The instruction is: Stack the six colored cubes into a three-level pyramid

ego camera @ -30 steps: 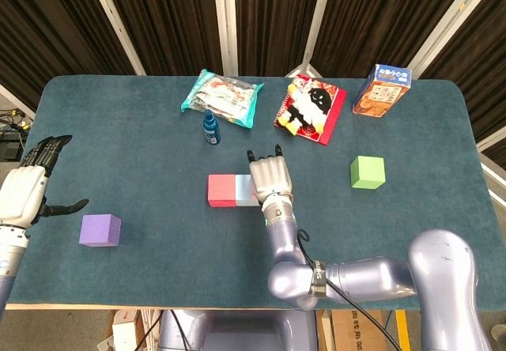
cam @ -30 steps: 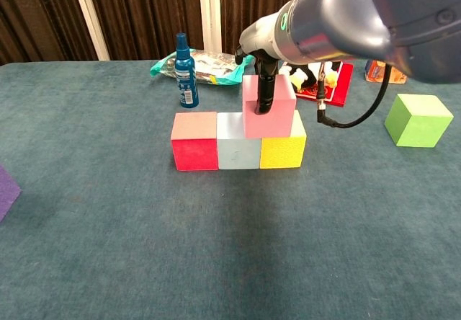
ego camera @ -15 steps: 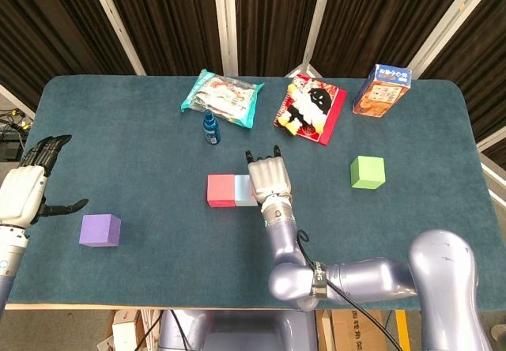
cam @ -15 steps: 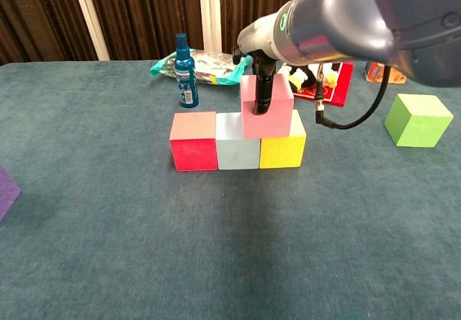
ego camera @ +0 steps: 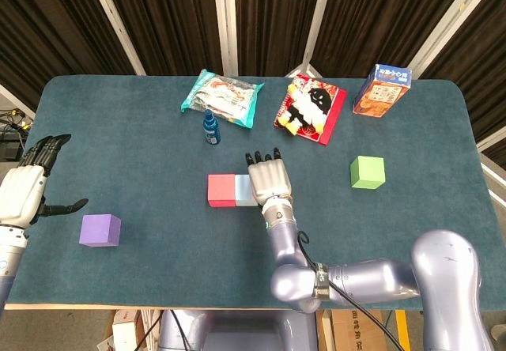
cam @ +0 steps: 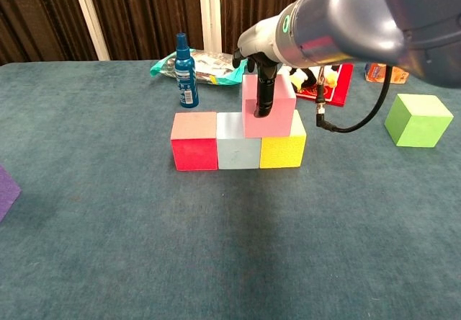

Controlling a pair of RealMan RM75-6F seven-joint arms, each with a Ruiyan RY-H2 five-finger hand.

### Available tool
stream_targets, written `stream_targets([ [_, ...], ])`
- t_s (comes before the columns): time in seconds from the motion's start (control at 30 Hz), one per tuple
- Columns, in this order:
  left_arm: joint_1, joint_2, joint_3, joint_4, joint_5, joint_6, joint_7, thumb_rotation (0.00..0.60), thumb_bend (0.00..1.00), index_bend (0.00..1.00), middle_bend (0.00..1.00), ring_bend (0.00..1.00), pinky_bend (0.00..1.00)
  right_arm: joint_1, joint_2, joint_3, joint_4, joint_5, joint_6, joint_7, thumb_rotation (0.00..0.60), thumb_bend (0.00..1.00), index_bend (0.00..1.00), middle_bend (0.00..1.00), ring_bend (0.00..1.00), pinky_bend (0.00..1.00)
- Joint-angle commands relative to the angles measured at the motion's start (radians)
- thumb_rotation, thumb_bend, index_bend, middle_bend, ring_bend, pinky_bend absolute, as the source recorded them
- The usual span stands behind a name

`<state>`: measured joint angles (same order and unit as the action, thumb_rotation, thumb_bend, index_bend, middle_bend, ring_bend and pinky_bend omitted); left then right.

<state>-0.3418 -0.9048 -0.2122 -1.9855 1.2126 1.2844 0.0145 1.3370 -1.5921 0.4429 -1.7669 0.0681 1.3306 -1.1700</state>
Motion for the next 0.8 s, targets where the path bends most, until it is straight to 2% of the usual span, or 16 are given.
stream_targets([
  [0.03,0.000,0.000,0.000,0.001,0.000,0.000,-0.001,0.600,0.14,0.00,0.05,0.04,0.09,-0.001,0.004,0.000,-0.012,0.001,0.003,0.000,0.600,0.32,0.00,0.06,0.12,0.00],
  [0.27,0.000,0.001,-0.002,0.004,-0.003,0.000,-0.004,0.600,0.14,0.00,0.05,0.04,0.09,-0.014,0.035,-0.013,-0.110,-0.033,0.036,0.010,0.600,0.32,0.00,0.00,0.04,0.00],
  [0.53,0.003,0.003,0.000,0.004,0.003,0.003,-0.005,0.600,0.14,0.00,0.05,0.04,0.09,-0.106,0.133,-0.086,-0.301,-0.214,0.120,0.100,0.600,0.32,0.00,0.00,0.00,0.00],
  [0.67,0.004,0.001,0.002,0.006,0.005,0.005,-0.001,0.600,0.14,0.00,0.05,0.04,0.09,-0.214,0.215,-0.165,-0.391,-0.377,0.175,0.202,0.600,0.32,0.00,0.00,0.00,0.00],
  [0.8,0.004,-0.005,0.006,0.007,0.007,0.006,0.010,0.600,0.14,0.00,0.05,0.04,0.09,-0.329,0.282,-0.248,-0.420,-0.522,0.202,0.322,0.600,0.32,0.00,0.00,0.00,0.00],
])
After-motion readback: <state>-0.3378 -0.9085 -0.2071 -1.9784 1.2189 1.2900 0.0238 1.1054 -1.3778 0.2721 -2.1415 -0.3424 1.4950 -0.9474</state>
